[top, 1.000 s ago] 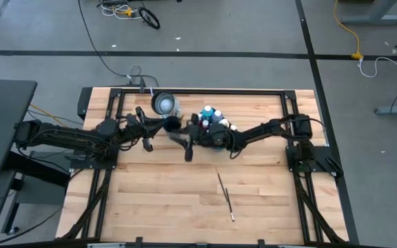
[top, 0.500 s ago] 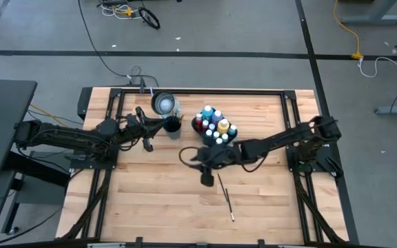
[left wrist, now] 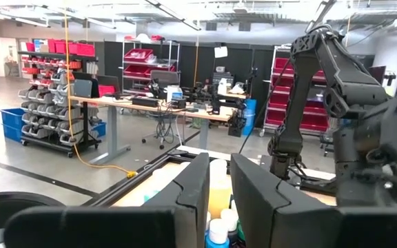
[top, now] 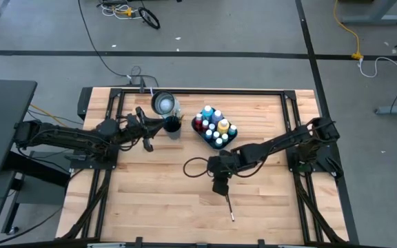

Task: Pick & Place Paint Supplies
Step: Put the gold paint brush into the blue cup

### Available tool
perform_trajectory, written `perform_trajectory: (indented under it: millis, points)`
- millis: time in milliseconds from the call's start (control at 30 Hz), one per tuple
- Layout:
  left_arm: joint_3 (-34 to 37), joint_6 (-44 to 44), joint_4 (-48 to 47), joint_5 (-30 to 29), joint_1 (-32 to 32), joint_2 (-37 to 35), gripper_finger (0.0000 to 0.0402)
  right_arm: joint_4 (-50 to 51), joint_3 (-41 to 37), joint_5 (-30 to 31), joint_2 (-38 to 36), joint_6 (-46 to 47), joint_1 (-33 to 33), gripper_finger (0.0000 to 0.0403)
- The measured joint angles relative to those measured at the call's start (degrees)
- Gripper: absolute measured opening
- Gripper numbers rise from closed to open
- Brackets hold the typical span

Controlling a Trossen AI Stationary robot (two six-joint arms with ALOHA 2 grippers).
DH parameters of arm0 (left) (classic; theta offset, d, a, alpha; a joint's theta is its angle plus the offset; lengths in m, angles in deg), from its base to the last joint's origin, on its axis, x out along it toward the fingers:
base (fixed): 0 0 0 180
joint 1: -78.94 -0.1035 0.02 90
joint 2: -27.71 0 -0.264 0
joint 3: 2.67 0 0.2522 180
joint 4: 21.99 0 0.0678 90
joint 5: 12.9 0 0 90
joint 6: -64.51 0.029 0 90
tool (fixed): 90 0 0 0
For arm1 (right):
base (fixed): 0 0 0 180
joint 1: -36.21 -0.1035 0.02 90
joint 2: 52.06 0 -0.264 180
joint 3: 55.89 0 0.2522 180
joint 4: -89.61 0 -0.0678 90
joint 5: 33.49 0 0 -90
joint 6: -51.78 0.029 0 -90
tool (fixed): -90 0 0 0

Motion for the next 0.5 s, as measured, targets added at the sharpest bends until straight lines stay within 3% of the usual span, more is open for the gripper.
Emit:
perform_trajectory:
  millis: [500]
  points:
    - [0.00,-0.88,-0.49,0.00,0.00,0.00,0.0067,4.07,-0.01,0.21,5.86,2.08,3.59,0.0130]
